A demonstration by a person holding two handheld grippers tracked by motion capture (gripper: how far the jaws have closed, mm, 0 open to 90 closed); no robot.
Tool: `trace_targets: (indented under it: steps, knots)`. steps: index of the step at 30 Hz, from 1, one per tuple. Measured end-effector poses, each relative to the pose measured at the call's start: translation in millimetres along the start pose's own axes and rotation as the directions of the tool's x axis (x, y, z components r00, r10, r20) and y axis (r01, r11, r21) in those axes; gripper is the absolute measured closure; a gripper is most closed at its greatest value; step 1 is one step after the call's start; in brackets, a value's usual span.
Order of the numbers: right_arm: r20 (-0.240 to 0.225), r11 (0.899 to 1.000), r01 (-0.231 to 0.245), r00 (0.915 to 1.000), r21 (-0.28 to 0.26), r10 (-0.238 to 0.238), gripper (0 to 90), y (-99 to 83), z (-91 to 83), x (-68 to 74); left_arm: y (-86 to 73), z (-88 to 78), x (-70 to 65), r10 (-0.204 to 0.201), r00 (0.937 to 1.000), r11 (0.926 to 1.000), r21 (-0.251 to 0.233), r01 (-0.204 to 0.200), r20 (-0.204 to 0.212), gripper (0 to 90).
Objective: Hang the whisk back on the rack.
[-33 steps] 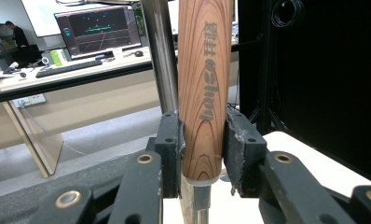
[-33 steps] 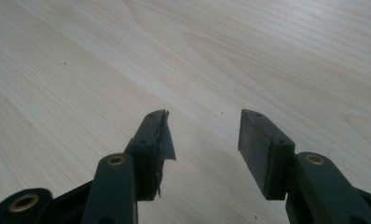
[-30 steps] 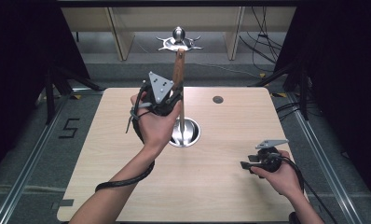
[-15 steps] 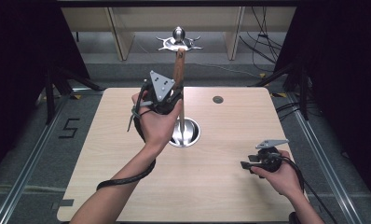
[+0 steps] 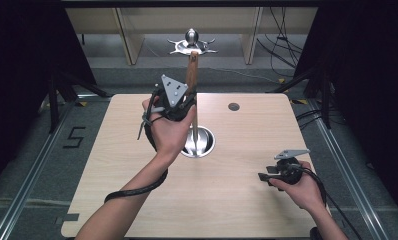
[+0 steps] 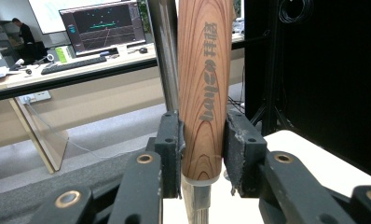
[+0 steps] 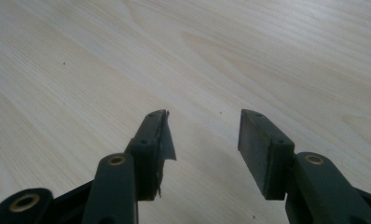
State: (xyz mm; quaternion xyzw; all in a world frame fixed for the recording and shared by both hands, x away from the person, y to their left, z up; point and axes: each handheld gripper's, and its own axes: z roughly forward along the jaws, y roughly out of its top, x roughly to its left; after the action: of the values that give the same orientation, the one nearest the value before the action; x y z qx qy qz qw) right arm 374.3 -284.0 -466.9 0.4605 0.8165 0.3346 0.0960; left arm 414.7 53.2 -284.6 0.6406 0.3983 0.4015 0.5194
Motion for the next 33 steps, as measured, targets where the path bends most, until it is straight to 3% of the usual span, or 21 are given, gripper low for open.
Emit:
trace_targets:
  steps: [7,9,13,19,21,24,25,33]
  knots:
    - [0.002,1.000,-0.008,1.0000,0.000,0.008,52.7,-0.3,-0.1,0.2,-0.5,1.9,0.3,-0.002,1.0000,1.0000,0.001,0.002,-0.004,67.9]
    - [0.005,1.000,0.025,0.9997,-0.011,-0.025,52.8,0.1,0.4,-1.9,-0.8,2.5,0.1,-0.001,1.0000,1.0000,0.001,0.001,-0.006,67.9]
    - [0.001,1.000,-0.011,0.9999,-0.002,0.011,52.7,-0.4,-0.1,0.5,-1.9,4.1,-0.4,-0.002,0.9999,1.0000,0.003,0.002,-0.013,67.8]
    - [0.004,1.000,-0.004,1.0000,0.003,0.004,52.8,0.0,-0.6,0.7,-2.6,5.4,-0.7,-0.001,0.9999,1.0000,0.006,0.001,-0.013,67.7]
    - [0.009,1.000,0.023,0.9997,-0.004,-0.023,52.8,0.3,-0.5,-1.1,-3.0,5.9,-0.6,0.000,0.9999,1.0000,0.009,0.000,-0.012,67.6]
    - [0.008,1.000,-0.001,1.0000,0.002,0.001,52.8,0.2,-0.9,1.5,-3.2,6.2,-0.5,0.002,0.9999,0.9999,0.011,-0.002,-0.013,67.7]
    - [0.009,1.000,0.024,0.9997,-0.008,-0.024,52.8,0.4,-0.6,0.4,-3.6,6.7,-0.6,-0.001,0.9999,0.9999,0.010,0.001,-0.013,67.7]
    - [0.008,0.999,0.035,0.9994,0.012,-0.035,52.8,0.6,-2.2,1.4,-4.5,8.1,-1.0,0.000,1.0000,0.9999,0.015,0.000,-0.010,67.6]
